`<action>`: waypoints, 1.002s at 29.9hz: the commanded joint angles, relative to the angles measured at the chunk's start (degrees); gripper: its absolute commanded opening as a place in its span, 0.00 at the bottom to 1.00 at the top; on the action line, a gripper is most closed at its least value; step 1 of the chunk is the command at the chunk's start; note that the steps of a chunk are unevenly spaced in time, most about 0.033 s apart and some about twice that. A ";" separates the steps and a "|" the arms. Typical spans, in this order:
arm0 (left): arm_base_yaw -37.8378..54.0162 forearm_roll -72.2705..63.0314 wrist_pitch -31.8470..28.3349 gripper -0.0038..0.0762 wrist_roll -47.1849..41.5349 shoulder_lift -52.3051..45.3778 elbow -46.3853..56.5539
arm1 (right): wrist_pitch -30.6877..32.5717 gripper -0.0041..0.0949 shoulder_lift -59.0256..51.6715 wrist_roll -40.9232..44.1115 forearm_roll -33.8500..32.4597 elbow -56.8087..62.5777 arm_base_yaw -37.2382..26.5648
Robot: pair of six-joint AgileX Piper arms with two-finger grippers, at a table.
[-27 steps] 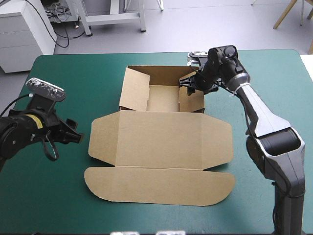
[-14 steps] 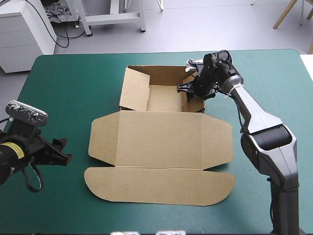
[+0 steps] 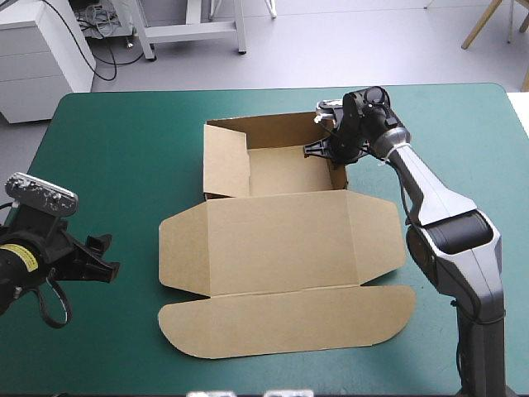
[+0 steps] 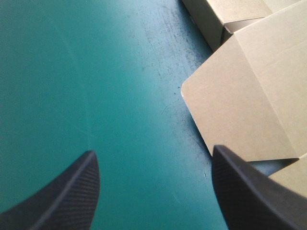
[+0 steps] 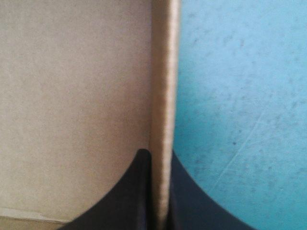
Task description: Fold the box
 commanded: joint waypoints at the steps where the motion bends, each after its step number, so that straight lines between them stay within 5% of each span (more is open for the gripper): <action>1: -0.32 0.96 -3.34 0.64 -0.07 -0.13 -1.26 | -0.95 0.02 -5.62 -2.05 -6.35 -1.35 -1.10; 16: -0.32 0.86 -3.23 0.64 -0.19 -0.13 -1.26 | -0.85 0.02 -14.28 -7.51 -7.96 -0.46 -21.60; 30: -0.32 0.99 -3.40 0.64 -0.08 -0.13 -1.26 | -1.92 0.02 -20.44 -10.74 -7.69 17.59 -42.84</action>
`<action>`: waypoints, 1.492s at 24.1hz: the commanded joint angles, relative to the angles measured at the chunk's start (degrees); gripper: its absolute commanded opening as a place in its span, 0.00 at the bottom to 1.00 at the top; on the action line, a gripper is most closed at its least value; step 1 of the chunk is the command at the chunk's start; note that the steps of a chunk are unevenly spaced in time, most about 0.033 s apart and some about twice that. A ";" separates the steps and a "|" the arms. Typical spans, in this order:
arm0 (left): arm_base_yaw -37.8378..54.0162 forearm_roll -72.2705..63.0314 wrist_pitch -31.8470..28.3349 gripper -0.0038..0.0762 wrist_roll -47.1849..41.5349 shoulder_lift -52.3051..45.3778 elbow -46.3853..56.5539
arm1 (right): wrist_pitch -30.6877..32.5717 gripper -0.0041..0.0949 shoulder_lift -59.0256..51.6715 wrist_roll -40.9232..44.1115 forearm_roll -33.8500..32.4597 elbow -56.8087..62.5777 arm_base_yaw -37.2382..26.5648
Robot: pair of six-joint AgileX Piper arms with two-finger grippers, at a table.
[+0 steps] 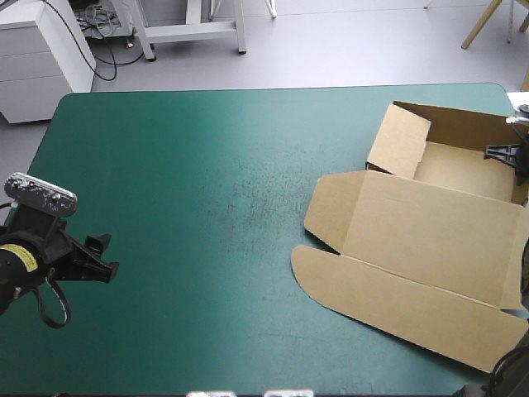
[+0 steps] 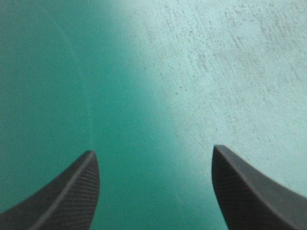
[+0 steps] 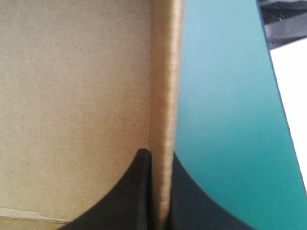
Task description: Fold the box
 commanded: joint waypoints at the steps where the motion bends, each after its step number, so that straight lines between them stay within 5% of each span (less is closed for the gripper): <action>1: -0.32 0.54 -3.39 0.64 -0.13 -0.13 -1.26 | -2.29 0.02 -5.40 -1.57 -0.55 0.07 -4.64; 7: -0.32 0.54 -3.18 0.64 -0.13 -0.13 -1.26 | -3.48 0.03 -5.51 -3.98 4.71 1.09 -9.84; 15: -0.32 1.65 -3.18 0.64 -0.13 -0.13 -1.26 | -3.62 0.04 -3.90 -4.04 3.41 2.65 -10.08; 18: -0.32 1.77 -2.97 0.64 -0.13 -0.13 -1.26 | -5.55 0.22 -3.90 -4.33 1.79 6.11 -10.08; 22: -0.32 2.00 -2.97 0.64 0.04 -0.13 -1.26 | -7.05 0.66 -3.90 -4.46 3.71 6.10 -10.08; 24: -0.32 2.10 -2.97 0.64 0.04 -0.13 -1.26 | -7.59 0.75 -4.71 -3.37 3.60 5.24 -10.08; 30: -0.32 2.29 -3.33 0.64 0.04 -0.13 -1.26 | -9.57 0.72 -11.20 -0.87 5.27 1.58 -10.34; 36: -0.32 5.02 -3.54 0.64 0.04 -0.22 -1.26 | -10.97 0.59 -18.39 -3.86 17.47 1.53 -9.07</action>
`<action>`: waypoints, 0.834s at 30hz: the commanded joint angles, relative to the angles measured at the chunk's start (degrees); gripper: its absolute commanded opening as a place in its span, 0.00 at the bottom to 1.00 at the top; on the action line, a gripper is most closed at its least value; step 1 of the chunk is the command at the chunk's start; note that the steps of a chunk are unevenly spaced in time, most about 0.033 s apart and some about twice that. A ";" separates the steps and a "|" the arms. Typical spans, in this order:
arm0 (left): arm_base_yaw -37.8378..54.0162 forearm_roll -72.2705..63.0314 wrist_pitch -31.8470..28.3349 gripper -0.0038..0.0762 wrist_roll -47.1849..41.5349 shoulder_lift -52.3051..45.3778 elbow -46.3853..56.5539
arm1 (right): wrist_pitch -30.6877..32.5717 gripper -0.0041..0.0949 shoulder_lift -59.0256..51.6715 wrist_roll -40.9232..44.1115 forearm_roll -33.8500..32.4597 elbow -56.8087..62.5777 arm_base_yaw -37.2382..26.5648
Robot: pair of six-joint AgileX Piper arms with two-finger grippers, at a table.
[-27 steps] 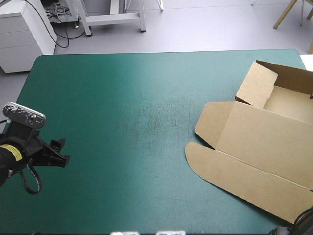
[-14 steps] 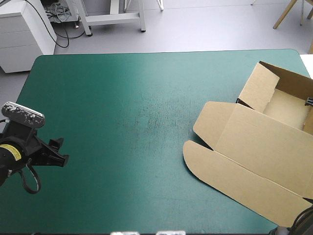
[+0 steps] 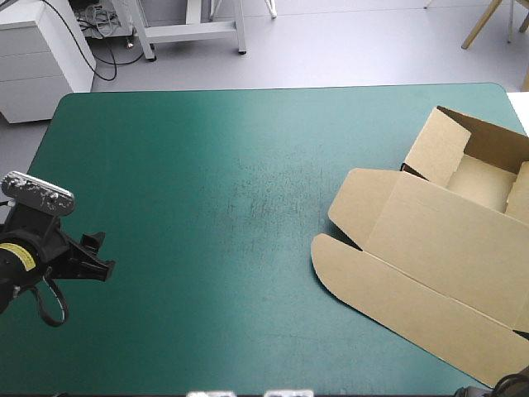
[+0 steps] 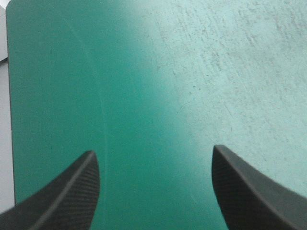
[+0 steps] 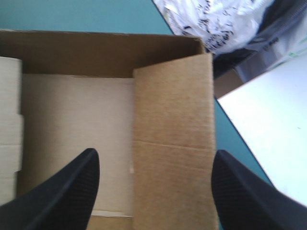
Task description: Fold the box
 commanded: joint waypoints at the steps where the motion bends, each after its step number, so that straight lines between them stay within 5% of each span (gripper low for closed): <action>1: -0.32 2.30 -3.62 0.64 -0.13 -0.20 -1.26 | -2.97 0.56 -6.75 -2.61 7.91 -1.84 1.23; 6: -0.32 2.06 -5.20 0.64 -0.13 -0.20 -1.26 | -2.69 0.38 -12.45 -7.78 15.92 -1.84 9.97; 15: -0.32 2.06 -5.92 0.64 -0.51 -0.20 -1.26 | -3.04 0.04 -25.38 -12.51 11.49 0.20 31.77; 25: -0.32 1.62 -9.64 0.64 -2.33 -4.54 0.96 | -3.80 0.04 -43.19 -11.05 9.22 14.70 41.22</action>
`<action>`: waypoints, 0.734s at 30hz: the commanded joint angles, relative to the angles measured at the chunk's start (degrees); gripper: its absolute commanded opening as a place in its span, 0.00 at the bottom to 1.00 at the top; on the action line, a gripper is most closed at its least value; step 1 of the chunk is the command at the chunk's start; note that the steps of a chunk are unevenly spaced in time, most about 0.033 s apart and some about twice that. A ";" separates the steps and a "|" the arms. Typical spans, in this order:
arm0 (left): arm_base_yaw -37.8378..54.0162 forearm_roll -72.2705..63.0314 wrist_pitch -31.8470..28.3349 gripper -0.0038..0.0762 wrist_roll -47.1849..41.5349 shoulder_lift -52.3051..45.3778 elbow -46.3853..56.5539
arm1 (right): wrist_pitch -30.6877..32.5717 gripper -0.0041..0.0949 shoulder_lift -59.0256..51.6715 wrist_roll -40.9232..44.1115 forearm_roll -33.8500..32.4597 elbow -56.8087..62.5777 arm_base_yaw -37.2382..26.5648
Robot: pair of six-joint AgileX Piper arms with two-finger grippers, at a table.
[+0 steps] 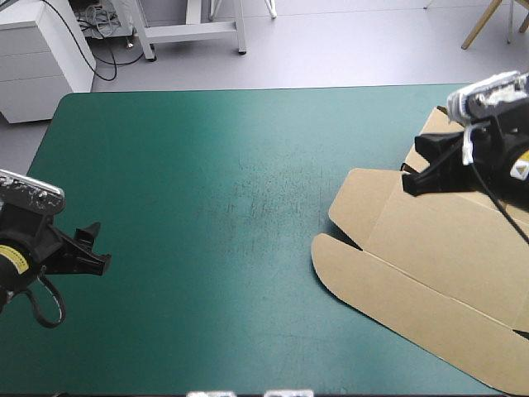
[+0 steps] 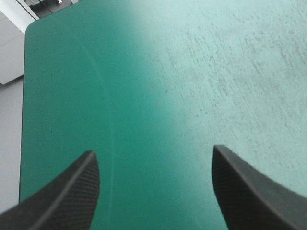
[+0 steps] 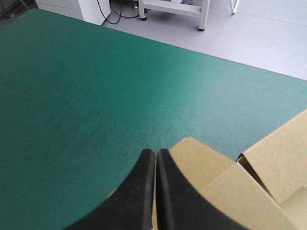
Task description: Fold the box
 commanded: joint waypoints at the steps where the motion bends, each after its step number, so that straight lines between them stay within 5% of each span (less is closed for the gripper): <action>1: -0.32 0.30 -5.95 0.64 -0.76 -3.21 1.12 | -4.89 0.04 -6.97 0.37 -2.05 6.21 0.84; 14: -0.32 -5.25 -18.82 0.63 -0.21 -18.14 20.66 | -16.06 0.04 -32.99 -3.65 -2.60 38.73 0.84; 22: -0.32 -7.96 -24.05 0.53 1.42 -27.32 33.02 | -17.64 0.04 -44.09 -4.34 -2.60 50.88 0.84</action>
